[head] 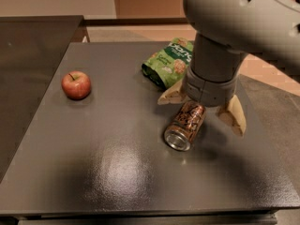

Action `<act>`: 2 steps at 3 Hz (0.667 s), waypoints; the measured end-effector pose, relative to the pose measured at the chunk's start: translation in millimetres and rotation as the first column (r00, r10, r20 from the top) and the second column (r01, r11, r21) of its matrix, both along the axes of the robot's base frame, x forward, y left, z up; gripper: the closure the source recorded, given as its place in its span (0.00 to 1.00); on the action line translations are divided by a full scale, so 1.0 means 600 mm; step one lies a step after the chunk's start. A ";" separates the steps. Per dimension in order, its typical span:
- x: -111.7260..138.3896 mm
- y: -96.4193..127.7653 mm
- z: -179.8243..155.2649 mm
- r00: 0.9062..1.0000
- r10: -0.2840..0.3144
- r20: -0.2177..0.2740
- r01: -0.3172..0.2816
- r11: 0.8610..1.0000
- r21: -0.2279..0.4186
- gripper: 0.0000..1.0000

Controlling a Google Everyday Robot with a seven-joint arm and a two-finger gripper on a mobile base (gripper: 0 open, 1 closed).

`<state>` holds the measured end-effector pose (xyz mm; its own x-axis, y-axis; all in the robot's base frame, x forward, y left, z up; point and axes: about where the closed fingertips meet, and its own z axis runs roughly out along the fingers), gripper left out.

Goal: Place orange can upright

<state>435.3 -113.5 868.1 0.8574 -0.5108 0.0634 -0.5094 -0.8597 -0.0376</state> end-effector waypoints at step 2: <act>0.002 0.001 -0.039 1.000 -0.005 -0.025 0.005 1.000 0.005 0.00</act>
Offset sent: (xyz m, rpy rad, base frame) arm -0.0014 0.0013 -0.0363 0.0043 0.0530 -0.0280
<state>436.4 -113.1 844.5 0.8560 -0.5155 0.0389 -0.5147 -0.8569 -0.0291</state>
